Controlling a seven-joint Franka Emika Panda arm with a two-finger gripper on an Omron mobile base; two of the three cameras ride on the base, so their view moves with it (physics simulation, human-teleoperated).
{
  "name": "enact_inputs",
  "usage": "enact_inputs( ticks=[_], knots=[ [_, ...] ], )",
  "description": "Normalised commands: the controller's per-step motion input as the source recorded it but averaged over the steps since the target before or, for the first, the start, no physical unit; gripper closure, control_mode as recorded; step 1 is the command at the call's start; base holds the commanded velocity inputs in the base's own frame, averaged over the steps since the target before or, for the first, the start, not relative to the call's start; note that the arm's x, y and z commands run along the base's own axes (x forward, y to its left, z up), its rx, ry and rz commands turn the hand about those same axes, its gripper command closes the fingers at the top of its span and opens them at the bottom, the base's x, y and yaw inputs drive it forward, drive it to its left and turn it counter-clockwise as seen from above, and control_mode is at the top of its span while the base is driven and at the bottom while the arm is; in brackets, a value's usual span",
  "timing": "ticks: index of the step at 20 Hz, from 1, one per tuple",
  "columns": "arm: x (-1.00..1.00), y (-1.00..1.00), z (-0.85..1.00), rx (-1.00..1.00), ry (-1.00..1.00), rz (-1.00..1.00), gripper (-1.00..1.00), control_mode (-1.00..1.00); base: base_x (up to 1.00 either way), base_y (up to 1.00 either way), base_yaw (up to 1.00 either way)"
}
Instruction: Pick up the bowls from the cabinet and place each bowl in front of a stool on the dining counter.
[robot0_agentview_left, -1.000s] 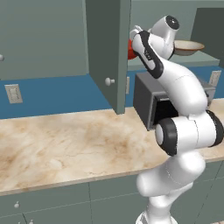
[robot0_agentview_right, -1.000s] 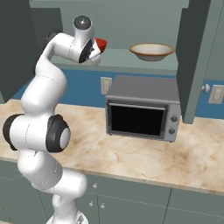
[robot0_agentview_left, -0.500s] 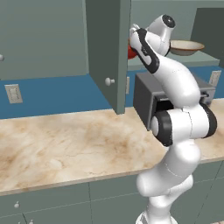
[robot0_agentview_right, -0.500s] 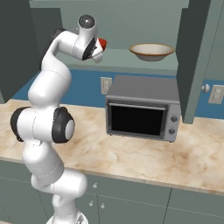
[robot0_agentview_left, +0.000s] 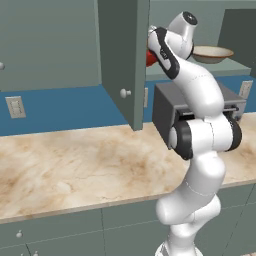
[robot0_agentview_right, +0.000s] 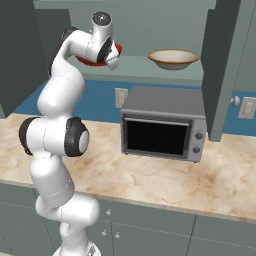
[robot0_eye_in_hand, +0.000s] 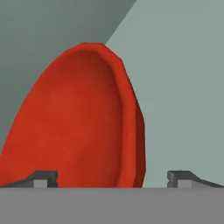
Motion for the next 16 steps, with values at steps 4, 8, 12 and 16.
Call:
enact_inputs(
  ticks=[4,8,12,16],
  knots=[
    [0.02,0.00,-0.18,0.00,0.08,0.00,-1.00,-1.00,0.00,0.00,0.00],
    [0.00,0.01,-0.30,0.00,0.06,0.00,-1.00,-1.00,0.00,0.00,0.00],
    [0.06,0.11,-0.31,0.00,0.06,0.00,1.00,-1.00,0.00,0.00,0.00],
    [0.10,0.04,-0.23,0.00,0.07,0.00,1.00,-1.00,0.00,0.00,0.00]
  ],
)
